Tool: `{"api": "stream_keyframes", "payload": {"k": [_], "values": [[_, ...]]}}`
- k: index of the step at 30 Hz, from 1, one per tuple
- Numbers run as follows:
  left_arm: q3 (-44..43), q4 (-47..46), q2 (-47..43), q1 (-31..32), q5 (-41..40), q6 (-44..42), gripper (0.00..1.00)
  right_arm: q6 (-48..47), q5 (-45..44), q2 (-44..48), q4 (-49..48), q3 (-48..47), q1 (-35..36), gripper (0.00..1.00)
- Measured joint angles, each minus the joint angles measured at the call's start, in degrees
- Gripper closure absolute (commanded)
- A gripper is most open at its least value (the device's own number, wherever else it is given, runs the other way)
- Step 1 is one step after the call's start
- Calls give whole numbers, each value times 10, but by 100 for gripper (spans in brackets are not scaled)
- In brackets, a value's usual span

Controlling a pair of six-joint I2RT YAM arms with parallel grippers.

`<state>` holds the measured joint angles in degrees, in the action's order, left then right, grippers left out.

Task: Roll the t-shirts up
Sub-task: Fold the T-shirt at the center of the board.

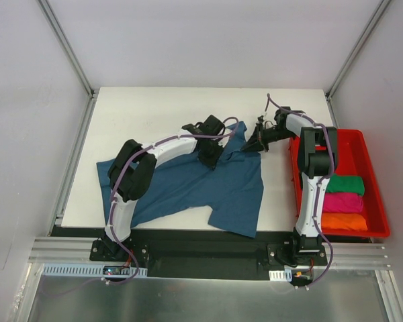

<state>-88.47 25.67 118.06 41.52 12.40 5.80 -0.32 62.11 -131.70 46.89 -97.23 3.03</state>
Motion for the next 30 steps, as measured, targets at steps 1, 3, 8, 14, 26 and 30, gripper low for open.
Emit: {"api": "stream_keyframes", "payload": {"k": [1, 3, 8, 14, 26, 30], "values": [[-11, 21, 0, -1, 6, -12, 100, -4, -1, 1, 3, 5, -1, 99], [-38, 54, 0, -3, 12, -36, 100, -12, -4, 3, 11, 16, -5, 99], [-84, 101, 0, -4, 31, -83, 100, -32, -14, 9, 30, 38, -10, 99], [-141, 220, 22, -3, 77, -152, 100, -56, -34, 33, 53, 55, -11, 99], [-164, 345, 75, -3, 110, -262, 90, -99, -82, 67, 83, 94, -10, 99], [-155, 336, 71, -7, 114, -227, 76, -104, -86, 67, 89, 104, -8, 99]]}}
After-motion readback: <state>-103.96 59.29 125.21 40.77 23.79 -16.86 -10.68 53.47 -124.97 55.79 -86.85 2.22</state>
